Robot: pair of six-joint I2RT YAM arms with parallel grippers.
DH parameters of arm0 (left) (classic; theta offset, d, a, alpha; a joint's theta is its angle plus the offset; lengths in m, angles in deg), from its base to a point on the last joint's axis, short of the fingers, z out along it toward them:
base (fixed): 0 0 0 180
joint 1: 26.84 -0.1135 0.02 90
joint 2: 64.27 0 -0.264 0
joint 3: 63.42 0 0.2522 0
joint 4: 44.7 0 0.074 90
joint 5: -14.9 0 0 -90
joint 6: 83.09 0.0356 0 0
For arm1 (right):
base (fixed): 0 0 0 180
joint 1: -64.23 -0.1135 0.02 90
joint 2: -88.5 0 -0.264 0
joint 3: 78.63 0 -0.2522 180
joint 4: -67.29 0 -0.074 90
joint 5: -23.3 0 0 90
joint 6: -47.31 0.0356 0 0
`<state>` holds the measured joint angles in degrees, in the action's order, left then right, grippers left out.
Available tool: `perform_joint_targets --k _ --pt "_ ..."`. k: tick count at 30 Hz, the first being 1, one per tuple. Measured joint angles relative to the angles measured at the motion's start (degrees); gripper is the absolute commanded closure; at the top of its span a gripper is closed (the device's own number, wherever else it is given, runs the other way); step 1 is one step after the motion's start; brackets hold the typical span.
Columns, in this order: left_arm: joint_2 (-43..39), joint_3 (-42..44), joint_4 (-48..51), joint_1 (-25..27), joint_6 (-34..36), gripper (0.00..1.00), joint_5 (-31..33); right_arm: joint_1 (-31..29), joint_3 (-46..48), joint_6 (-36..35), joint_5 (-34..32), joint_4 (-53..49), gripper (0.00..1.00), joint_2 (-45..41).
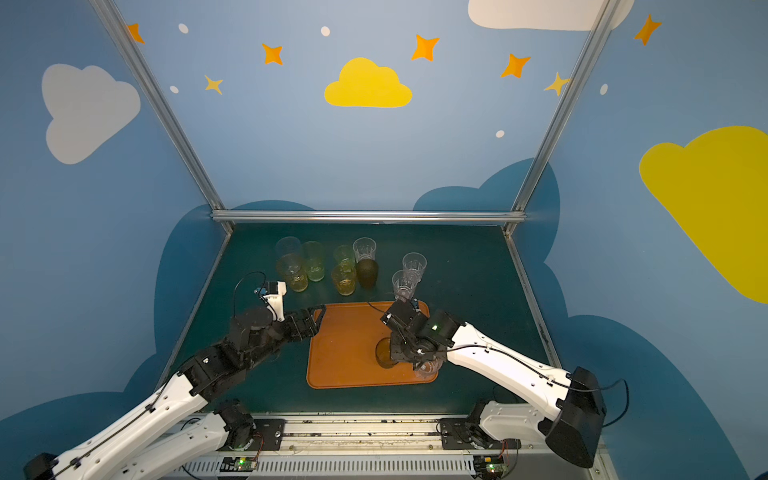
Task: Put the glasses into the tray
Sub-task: 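Carry the olive dimpled cup with the right gripper onto the tray, then lower the olive cup onto the tray beside the clear glass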
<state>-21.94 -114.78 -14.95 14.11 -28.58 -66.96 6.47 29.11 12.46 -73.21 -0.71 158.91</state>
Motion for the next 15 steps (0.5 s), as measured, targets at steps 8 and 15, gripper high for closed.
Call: perform_joint_targets --k 8,15 --pt "-1.1 0.0 1.0 0.0 0.2 0.0 0.1 -1.9 0.7 2.4 0.0 0.0 1.0 2.6" --pt "-2.3 0.2 1.0 0.0 0.3 0.0 0.2 -2.3 0.7 3.1 -0.1 0.0 1.0 4.5"
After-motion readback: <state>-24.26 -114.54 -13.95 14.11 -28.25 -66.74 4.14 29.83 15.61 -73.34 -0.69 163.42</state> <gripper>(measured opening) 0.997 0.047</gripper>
